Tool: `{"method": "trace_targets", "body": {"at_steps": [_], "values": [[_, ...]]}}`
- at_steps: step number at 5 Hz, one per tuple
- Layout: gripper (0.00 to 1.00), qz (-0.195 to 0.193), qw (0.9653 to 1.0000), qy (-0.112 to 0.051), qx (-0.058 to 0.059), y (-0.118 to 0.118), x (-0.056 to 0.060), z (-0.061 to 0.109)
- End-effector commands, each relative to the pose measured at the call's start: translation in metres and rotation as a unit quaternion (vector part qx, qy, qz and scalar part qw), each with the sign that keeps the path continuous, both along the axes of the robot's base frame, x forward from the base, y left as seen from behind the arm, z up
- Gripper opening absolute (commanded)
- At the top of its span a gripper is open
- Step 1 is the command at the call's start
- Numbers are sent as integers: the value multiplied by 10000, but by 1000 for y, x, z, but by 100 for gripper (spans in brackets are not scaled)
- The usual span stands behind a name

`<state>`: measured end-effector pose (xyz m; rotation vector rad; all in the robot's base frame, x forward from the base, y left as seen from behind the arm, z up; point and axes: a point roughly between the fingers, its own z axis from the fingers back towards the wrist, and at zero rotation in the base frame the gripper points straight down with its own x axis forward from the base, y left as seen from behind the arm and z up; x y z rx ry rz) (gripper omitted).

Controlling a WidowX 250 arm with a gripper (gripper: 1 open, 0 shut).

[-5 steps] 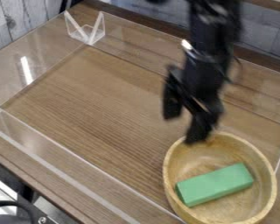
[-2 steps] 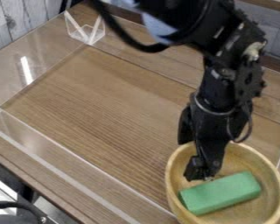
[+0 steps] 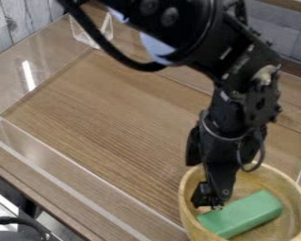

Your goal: Move green object from inside the wooden bowl to the table next to it

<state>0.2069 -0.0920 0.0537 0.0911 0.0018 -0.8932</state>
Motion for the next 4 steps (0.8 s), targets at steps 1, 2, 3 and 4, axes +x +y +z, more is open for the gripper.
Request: {"method": "trace_targets", "body": {"at_steps": [1, 2, 3, 4], "values": [[100, 78, 9996, -255, -105, -10, -1, 9], [100, 225, 9992, -298, -115, -11, -5, 9], [100, -63, 9993, -328, -152, -9, -9, 5], [100, -357, 9987, -330, -165, -8, -10, 3]]}}
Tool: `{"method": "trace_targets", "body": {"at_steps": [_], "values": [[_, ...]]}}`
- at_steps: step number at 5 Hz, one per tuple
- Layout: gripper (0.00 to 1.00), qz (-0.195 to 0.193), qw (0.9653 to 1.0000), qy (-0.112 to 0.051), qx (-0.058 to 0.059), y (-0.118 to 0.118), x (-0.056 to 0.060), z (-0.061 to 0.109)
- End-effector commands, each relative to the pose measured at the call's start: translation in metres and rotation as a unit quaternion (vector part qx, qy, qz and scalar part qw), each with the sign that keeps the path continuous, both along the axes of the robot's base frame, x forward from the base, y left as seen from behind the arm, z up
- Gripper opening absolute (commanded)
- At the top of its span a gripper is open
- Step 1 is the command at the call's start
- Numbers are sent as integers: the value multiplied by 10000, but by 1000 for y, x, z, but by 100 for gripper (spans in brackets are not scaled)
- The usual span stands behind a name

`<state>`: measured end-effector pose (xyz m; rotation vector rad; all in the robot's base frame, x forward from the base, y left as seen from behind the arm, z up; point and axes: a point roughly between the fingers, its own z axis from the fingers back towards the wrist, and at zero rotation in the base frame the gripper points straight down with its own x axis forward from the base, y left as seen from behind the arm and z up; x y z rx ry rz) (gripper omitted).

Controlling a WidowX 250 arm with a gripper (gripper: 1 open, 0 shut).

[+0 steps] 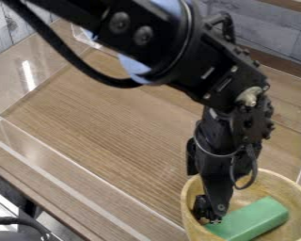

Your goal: Move green object from inside the wooden bowl to the table next to it

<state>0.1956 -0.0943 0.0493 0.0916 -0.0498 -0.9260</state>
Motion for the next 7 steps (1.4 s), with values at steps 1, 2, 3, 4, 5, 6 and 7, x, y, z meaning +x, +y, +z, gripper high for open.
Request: {"method": "trace_targets", "body": {"at_steps": [1, 2, 3, 4, 5, 6, 7], "values": [[100, -335, 9994, -84, -66, -11, 0, 4], [100, -478, 9988, -54, -69, -16, 0, 1], [100, -722, 9974, -27, -76, -26, 11, -11], [100, -1016, 9948, -18, -71, -37, 22, -22], [100, -675, 9977, -9, -67, -35, 24, -22], [100, -301, 9995, 0, -57, -31, 24, -20], [100, -160, 9999, 10, -45, -30, 35, -14]]}}
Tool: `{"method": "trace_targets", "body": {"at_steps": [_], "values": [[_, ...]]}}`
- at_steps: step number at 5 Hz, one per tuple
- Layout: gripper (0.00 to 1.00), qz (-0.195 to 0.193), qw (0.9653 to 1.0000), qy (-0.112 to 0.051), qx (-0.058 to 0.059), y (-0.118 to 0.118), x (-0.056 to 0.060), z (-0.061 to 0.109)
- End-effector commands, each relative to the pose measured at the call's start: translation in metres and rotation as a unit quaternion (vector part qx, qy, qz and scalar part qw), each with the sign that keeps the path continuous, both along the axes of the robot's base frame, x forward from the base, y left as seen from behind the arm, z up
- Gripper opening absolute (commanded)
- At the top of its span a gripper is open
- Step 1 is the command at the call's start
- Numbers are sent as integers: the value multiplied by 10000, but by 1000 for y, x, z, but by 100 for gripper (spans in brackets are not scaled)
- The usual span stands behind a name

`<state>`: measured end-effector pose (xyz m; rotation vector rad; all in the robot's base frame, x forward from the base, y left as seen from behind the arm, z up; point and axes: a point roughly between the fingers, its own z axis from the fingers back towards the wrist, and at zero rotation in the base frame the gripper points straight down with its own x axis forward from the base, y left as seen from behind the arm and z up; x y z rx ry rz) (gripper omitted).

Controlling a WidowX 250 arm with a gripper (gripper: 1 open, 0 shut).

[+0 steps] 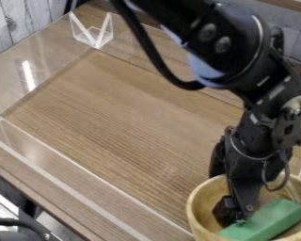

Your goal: Move green object from inside the wooden bowl to the table next to it

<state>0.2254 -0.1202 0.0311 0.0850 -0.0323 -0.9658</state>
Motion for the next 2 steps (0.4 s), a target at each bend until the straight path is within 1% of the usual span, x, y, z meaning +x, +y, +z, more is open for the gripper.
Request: {"method": "trace_targets", "body": {"at_steps": [1, 2], "values": [[100, 149, 9998, -86, -57, -2, 16, 9], [0, 268, 9996, -65, -58, 7, 21, 10]]}}
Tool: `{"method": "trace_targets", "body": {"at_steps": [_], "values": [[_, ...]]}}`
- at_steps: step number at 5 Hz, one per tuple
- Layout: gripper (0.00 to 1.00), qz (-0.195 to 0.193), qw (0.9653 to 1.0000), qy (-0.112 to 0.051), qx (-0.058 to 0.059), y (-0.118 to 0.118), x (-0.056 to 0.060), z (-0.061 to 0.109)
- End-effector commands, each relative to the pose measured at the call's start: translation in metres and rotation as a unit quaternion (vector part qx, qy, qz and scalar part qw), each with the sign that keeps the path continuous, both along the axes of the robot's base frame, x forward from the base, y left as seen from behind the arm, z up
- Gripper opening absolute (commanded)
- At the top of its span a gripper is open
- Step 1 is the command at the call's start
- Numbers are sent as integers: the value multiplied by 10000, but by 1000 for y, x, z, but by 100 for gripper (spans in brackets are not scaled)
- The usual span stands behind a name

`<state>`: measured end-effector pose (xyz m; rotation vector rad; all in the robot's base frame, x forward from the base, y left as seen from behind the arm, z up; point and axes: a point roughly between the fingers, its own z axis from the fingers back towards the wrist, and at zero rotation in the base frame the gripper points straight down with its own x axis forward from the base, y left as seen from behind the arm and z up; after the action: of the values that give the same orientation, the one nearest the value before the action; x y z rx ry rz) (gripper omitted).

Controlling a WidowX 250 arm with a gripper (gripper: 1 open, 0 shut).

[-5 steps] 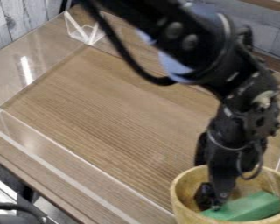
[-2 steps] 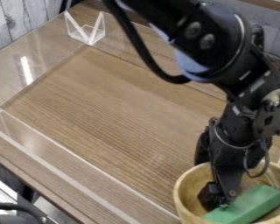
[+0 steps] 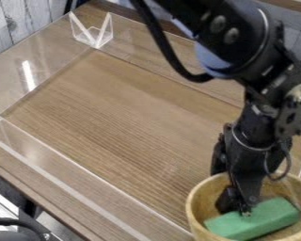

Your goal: Move green object from inside the wooden bowl to the table next to it

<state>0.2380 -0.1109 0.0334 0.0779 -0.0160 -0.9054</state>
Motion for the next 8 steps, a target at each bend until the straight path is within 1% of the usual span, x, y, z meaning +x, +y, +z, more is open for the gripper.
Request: {"method": "trace_targets", "body": {"at_steps": [1, 2, 3, 5, 7, 8], "values": [[0, 62, 9999, -124, -46, 6, 13, 8], [0, -81, 9999, -128, -52, 9, 15, 12], [0, -190, 9997, -157, -51, 13, 17, 20], [0, 59, 9996, -268, -32, 24, 15, 43], [0, 431, 9983, -380, -16, 36, 27, 52], [0, 317, 9986, -425, -28, 36, 31, 61]]}}
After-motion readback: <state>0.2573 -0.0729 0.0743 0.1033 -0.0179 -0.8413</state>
